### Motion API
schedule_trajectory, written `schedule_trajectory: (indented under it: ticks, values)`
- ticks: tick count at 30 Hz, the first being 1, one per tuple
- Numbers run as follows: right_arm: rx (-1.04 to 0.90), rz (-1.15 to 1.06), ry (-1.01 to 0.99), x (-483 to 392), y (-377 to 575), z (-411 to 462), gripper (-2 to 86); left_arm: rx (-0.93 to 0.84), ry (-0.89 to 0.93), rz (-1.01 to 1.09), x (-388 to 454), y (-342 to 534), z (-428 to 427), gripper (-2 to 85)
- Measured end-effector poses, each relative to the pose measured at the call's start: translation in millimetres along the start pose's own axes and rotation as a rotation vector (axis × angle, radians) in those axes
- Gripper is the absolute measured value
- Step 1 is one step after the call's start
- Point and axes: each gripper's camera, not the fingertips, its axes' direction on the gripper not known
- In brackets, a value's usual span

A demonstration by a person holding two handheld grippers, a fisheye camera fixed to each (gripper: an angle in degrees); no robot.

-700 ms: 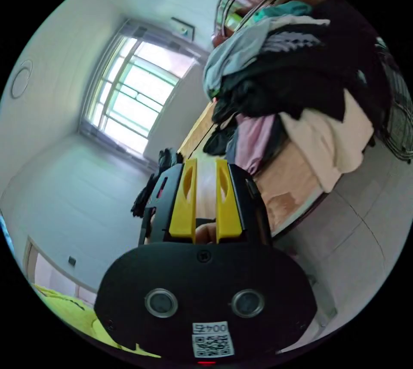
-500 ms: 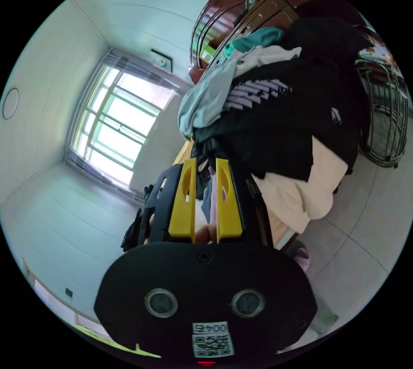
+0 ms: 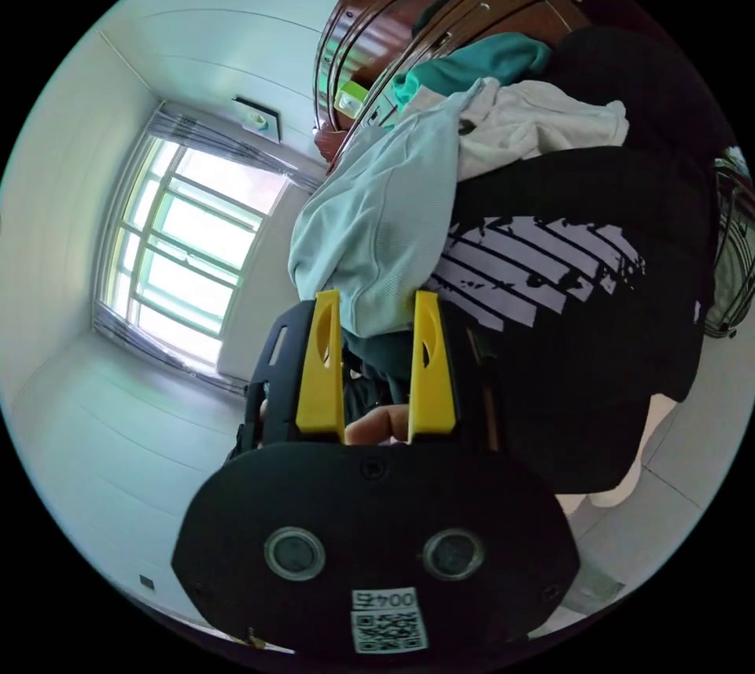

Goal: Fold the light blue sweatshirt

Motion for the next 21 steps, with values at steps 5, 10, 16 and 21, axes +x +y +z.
schedule_trajectory:
  ticks: [5, 10, 16, 21]
  values:
    - [-0.006, -0.113, 0.161, -40.6, -6.9, 12.5, 2.0, -0.048, 0.071, 0.073, 12.0, 2.1, 30.0, 8.7]
    - [-0.061, -0.433, -0.122, -123.7, 9.6, -15.7, -0.3, -0.151, 0.124, 0.107, 8.5, 5.3, 39.4, 2.9]
    - [-0.326, -0.980, -0.323, -268.8, 141.1, -38.1, -0.4, -0.213, 0.109, 0.172, 21.4, 12.7, 50.6, 0.4]
    - [-0.726, -1.047, -0.532, -285.1, 326.2, -0.8, 2.1, -0.204, 0.184, 0.102, 5.5, 17.3, 51.9, 0.3]
